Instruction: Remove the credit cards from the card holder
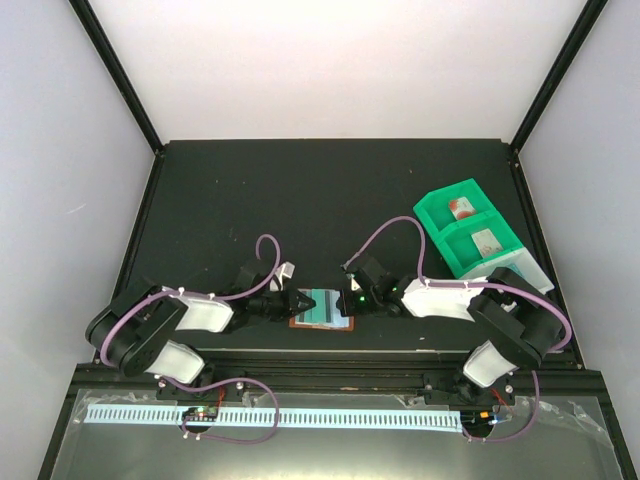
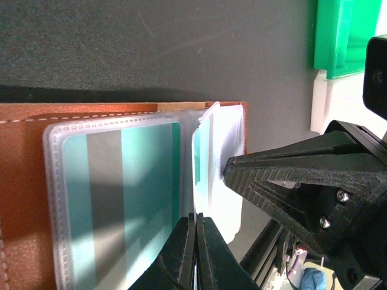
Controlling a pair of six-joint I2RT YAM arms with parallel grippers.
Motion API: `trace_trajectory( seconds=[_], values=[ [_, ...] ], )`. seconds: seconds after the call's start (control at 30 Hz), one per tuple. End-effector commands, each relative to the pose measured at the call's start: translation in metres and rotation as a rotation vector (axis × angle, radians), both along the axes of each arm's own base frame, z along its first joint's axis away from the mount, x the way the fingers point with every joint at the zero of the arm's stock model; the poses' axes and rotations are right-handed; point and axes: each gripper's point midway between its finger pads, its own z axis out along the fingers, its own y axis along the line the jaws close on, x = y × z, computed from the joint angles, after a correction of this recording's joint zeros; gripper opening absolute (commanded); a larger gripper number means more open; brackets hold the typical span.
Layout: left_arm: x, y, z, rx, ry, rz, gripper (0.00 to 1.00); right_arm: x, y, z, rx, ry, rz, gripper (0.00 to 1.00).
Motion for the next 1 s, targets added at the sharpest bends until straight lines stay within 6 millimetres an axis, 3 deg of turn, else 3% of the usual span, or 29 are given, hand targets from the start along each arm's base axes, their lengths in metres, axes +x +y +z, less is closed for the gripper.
trace_trajectory(
  seconds=[0.0, 0.7, 0.87, 0.97],
  values=[
    [-0.002, 0.008, -0.004, 0.024, -0.011, 0.001, 0.01, -0.005, -0.021, -0.024, -0.112, 0.014, -0.022, 0.04],
    [-0.006, 0.027, 0.002, 0.054, -0.031, 0.017, 0.02, -0.001, -0.022, -0.020, -0.125, -0.007, -0.023, 0.03],
    [0.000, 0.035, 0.019, 0.090, -0.108, 0.043, 0.02, 0.001, -0.019, -0.013, -0.116, -0.011, -0.019, 0.03],
    [0.008, 0.041, 0.033, 0.126, -0.183, 0.061, 0.02, 0.005, -0.014, 0.006, -0.092, -0.034, -0.015, 0.04]
  ],
)
